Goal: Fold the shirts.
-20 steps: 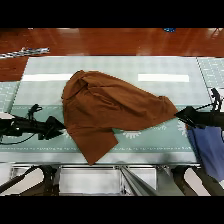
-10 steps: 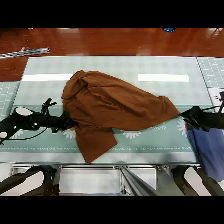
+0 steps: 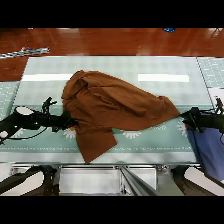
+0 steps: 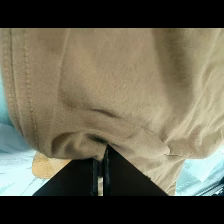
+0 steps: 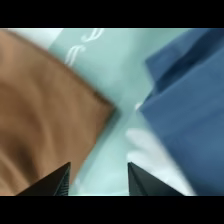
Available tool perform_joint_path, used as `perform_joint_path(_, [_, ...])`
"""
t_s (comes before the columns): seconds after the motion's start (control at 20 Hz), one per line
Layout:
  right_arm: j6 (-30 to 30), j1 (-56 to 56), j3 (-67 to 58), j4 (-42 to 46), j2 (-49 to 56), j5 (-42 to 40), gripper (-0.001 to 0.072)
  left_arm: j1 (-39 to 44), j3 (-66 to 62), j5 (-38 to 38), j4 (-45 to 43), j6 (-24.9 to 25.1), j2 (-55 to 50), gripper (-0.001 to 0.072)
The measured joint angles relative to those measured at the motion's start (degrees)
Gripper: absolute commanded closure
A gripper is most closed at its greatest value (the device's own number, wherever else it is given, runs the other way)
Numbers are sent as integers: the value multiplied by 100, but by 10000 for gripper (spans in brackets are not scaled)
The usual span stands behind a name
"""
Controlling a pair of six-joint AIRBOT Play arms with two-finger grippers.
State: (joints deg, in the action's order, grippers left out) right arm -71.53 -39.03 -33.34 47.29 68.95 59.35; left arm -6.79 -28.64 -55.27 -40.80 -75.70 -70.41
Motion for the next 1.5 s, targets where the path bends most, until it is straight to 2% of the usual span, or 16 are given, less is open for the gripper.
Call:
perform_joint_path(0.4, [577, 251, -144, -857, 761, -365, 309, -2, 2, -13, 11, -4, 0, 690])
perform_joint_path(0.5, [564, 568, -280, -909, 879, -595, 391, -2, 0, -15, 11, -4, 0, 689])
perform_joint_path(0.55, [498, 754, -363, -911, 951, -695, 492, -2, 0, -15, 11, -4, 0, 689])
perform_joint_path(0.6, [433, 927, -448, -896, 1019, -761, 656, -2, 0, -15, 13, -4, 0, 690])
perform_joint_path(0.65, [328, 1108, -540, -876, 1071, -782, 686, -2, 0, -17, 13, -4, 0, 690])
perform_joint_path(0.85, [260, 1606, -1167, -824, 1043, -413, 687, -7, -302, -186, -9, 4, 50, 690])
perform_joint_path(1.0, [129, 1733, -2065, -778, 693, 136, 686, -9, -1158, -505, 0, 22, 260, 690])
perform_joint_path(1.25, [-240, 1799, -4380, -590, -234, 715, 687, -221, -3971, -931, 11, -457, 721, 690])
perform_joint_path(1.5, [-841, 1812, -6863, 63, -970, 1130, 687, -686, -7130, -1480, 24, -745, 931, 690])
